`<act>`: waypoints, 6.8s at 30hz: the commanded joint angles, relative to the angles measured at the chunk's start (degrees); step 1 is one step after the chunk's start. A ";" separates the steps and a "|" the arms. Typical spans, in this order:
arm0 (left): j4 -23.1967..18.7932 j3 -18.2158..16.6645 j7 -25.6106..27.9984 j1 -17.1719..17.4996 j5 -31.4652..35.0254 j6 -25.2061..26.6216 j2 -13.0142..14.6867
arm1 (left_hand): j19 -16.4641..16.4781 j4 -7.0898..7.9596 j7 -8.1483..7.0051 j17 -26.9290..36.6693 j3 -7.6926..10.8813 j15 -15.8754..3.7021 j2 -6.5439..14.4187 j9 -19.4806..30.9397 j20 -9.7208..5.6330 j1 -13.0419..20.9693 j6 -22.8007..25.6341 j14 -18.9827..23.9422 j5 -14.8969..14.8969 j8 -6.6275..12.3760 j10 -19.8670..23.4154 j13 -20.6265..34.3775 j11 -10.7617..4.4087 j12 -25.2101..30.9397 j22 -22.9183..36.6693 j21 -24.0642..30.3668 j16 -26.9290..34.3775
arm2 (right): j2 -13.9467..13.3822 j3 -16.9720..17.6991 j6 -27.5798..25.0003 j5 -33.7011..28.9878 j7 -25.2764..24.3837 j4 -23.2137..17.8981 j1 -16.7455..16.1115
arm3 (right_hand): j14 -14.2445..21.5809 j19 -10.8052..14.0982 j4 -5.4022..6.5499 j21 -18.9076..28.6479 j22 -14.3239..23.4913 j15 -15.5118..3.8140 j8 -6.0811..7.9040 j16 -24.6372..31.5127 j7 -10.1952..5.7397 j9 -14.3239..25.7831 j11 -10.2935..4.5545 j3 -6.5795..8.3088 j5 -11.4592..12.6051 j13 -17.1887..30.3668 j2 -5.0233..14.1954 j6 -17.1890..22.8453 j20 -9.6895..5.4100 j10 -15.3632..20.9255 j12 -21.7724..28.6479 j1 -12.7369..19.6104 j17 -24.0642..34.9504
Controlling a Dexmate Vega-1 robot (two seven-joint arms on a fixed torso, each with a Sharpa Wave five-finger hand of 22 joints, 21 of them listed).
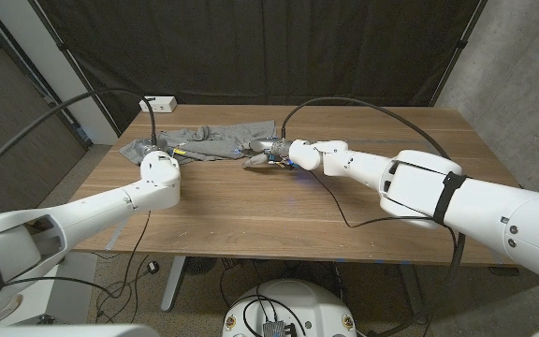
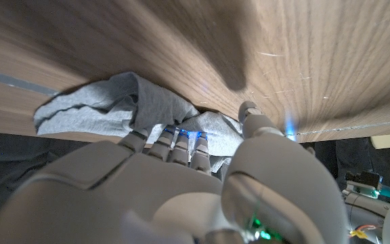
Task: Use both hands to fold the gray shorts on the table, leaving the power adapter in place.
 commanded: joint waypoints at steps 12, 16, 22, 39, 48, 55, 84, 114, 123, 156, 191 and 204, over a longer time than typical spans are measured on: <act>16.32 3.39 16.27 0.44 11.98 -3.07 -7.44 | 3.44 0.68 -4.55 7.81 2.99 -10.36 1.59 1.11 -2.34 12.14 37.62 15.29 2.22 9.72 18.77 4.34 -0.81 4.42 3.44 18.14 8.60 | -0.97 -0.62 -0.17 0.77 0.26 -0.53 0.23 | 0.62 0.99 -0.71 -0.37 0.25 -0.57 0.75 0.35 0.45 0.08 -0.42 0.14 0.04 0.08 -0.44 1.59 -0.16 1.01 0.46 -0.92 0.15; 15.62 7.45 11.95 -1.56 17.98 -4.71 -4.83 | 3.19 0.85 -4.98 8.04 2.85 -10.36 1.61 1.03 -2.98 12.19 38.28 15.37 2.15 9.76 18.91 4.82 -1.03 4.42 3.67 19.29 8.63 | -0.51 -0.78 -0.06 0.80 0.06 0.48 0.41 | 0.71 1.11 -0.80 -0.45 0.25 -0.51 0.94 0.36 0.59 0.08 -0.35 0.20 0.06 0.08 -0.47 2.15 -0.08 1.13 0.50 -1.01 0.14; 13.01 10.34 3.75 -3.54 27.50 -7.36 -1.01 | 2.68 1.08 -5.70 8.13 2.52 -10.37 1.52 1.01 -3.76 12.03 38.60 15.39 1.77 9.71 18.78 5.30 -1.15 4.29 3.91 20.43 8.57 | 0.39 -1.19 -0.40 1.44 -0.09 2.02 0.67 | 0.80 1.23 -0.93 -0.59 0.26 -0.52 1.04 0.36 0.67 0.07 -0.45 0.32 0.10 0.08 -0.49 2.59 -0.08 1.42 0.59 -1.14 0.12; 1.33 -0.54 0.79 -0.36 47.27 -29.52 11.43 | 0.79 1.69 -8.45 10.01 0.91 -10.44 1.03 0.74 -7.12 11.10 41.27 16.83 -2.60 9.85 21.02 5.96 -1.85 3.54 4.47 25.92 9.58 | 1.91 -4.18 -4.56 4.17 -0.27 3.71 1.77 | 0.87 1.40 -1.26 -0.98 0.27 -0.70 0.97 0.29 0.69 0.05 -0.52 0.61 0.18 0.08 -0.52 2.89 -0.10 1.66 0.60 -1.41 0.09; -0.39 -7.15 2.67 0.60 55.15 -41.01 13.69 | -1.29 2.04 -8.86 10.59 0.29 -10.46 0.85 2.49 -8.90 10.31 42.60 17.14 -3.68 10.96 22.67 5.46 -2.07 1.52 2.63 29.26 8.60 | 1.97 -5.13 -6.55 5.35 -0.23 3.86 2.03 | 0.89 1.48 -1.40 -1.15 0.27 -0.82 0.94 0.26 0.70 0.05 -0.76 0.75 0.22 0.07 -0.52 2.98 -0.11 1.73 0.59 -1.52 0.07; -0.22 -10.70 4.67 0.73 59.20 -46.12 13.75 | -2.33 2.15 -8.88 11.49 -0.11 -10.46 0.79 3.61 -9.26 9.88 42.31 17.37 -3.19 11.91 23.88 5.88 -2.28 0.03 -0.22 30.96 7.71 | 2.74 -6.09 -9.95 6.48 0.42 4.06 2.26 | 0.92 1.56 -1.53 -1.33 0.28 -0.74 0.85 0.24 0.74 0.05 -0.66 0.88 0.24 0.07 -0.53 2.92 -0.16 1.72 0.54 -1.65 0.06; 6.22 -8.83 21.39 -11.92 72.98 -64.16 11.40 | -3.17 2.35 -8.98 13.53 -1.05 -10.48 0.85 5.27 -10.27 9.53 42.08 18.82 -2.41 14.30 25.44 7.27 -2.30 -4.95 -2.62 32.00 3.77 | 1.66 -8.37 -20.62 9.54 2.17 -0.59 2.40 | 0.78 1.62 -1.93 -2.01 0.29 -1.00 0.70 0.10 0.78 0.04 -0.93 1.37 0.30 0.07 -0.51 2.99 -0.26 1.86 0.49 -2.08 0.04; 9.55 1.91 28.48 -26.60 80.98 -76.14 7.23 | -3.91 2.46 -9.01 13.50 -2.09 -10.46 1.07 5.93 -10.59 9.63 42.03 19.46 -2.47 15.01 26.35 7.26 -2.36 -6.57 -2.70 29.97 0.93 | 2.23 -9.58 -25.72 10.18 3.24 -0.59 1.73 | 0.69 1.60 -2.30 -2.71 0.31 -0.86 0.64 0.01 0.76 0.04 -0.69 1.88 0.35 0.06 -0.52 3.13 -0.11 1.94 0.44 -2.44 0.01; 15.56 4.81 36.39 -29.61 81.26 -72.24 5.01 | -4.10 2.48 -9.02 13.76 -2.37 -10.46 1.10 6.32 -10.57 9.62 42.08 19.50 -2.35 15.26 26.47 6.88 -2.39 -6.79 -2.71 29.59 0.68 | 1.80 -9.72 -24.01 9.76 3.04 -0.59 1.68 | 0.60 1.59 -2.37 -2.92 0.32 -0.78 0.61 -0.03 0.76 0.04 -0.69 2.03 0.35 0.06 -0.52 3.12 -0.09 1.90 0.41 -2.58 0.02; 63.70 33.08 64.59 -45.23 68.15 -60.05 -23.87 | -3.87 2.63 -9.05 13.07 -3.33 -10.45 1.48 6.84 -10.78 9.84 42.09 19.23 -2.18 15.32 26.35 5.26 -2.41 -7.11 -2.78 28.38 -0.78 | 0.94 -9.41 -21.74 8.86 2.99 -0.59 1.11 | 0.40 1.76 -2.67 -3.58 0.34 -0.82 0.57 -0.10 0.63 0.04 -0.79 2.55 0.36 0.06 -0.58 3.22 -0.10 1.78 0.33 -2.98 0.00; 59.77 17.77 53.19 -37.75 74.80 -66.01 -28.83 | -2.74 2.45 -9.02 12.81 -4.22 -10.42 1.45 4.23 -11.29 10.50 43.98 18.97 -2.91 14.22 27.57 3.63 -2.45 -6.95 -2.72 27.56 -0.10 | 0.45 -9.35 -23.55 9.75 3.16 -0.59 0.93 | 0.25 1.95 -2.94 -4.32 0.37 -0.83 0.57 -0.14 0.41 0.04 -0.73 3.20 0.36 0.07 -0.64 3.44 -0.11 1.83 0.34 -3.36 -0.03; 59.77 14.97 47.90 -34.12 72.06 -66.56 -31.11 | -1.39 2.25 -9.24 12.57 -4.44 -10.43 1.04 1.52 -11.47 10.55 43.40 20.02 -3.19 11.76 27.38 3.12 -2.25 -7.07 -2.72 28.91 0.22 | -0.30 -9.27 -20.76 9.22 3.45 -0.59 1.01 | 0.36 2.00 -3.03 -4.58 0.37 -0.70 0.55 -0.10 0.45 0.04 -0.48 3.40 0.34 0.07 -0.76 3.48 0.04 1.81 0.34 -3.52 -0.05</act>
